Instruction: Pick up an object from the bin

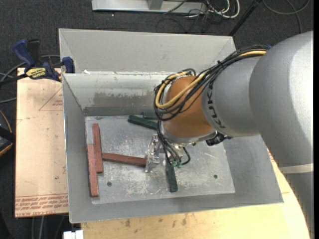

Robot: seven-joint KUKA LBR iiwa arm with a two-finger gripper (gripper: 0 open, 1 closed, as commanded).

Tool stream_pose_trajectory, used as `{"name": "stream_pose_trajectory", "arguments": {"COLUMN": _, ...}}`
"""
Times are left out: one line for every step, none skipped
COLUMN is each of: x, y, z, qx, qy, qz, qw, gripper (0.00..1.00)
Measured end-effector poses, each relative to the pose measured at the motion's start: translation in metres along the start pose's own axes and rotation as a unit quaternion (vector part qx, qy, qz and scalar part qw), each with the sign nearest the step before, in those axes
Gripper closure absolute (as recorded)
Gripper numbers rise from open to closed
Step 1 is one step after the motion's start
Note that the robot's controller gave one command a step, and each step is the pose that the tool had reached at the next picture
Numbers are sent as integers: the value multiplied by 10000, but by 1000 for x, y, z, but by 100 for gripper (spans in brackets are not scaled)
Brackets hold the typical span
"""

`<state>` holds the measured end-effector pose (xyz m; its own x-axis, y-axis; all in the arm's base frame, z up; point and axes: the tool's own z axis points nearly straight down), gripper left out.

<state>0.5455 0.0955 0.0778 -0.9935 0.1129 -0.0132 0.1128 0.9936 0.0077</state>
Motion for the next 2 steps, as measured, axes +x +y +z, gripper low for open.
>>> {"name": "stream_pose_trajectory", "arguments": {"x": 0, "y": 0, "z": 0, "qx": -1, "qy": 0, "qz": 2, "qw": 10000, "gripper": 100}}
{"name": "stream_pose_trajectory", "arguments": {"x": 4, "y": 8, "z": -135, "qx": 30, "qy": 54, "qz": -228, "qw": 9997, "gripper": 100}}
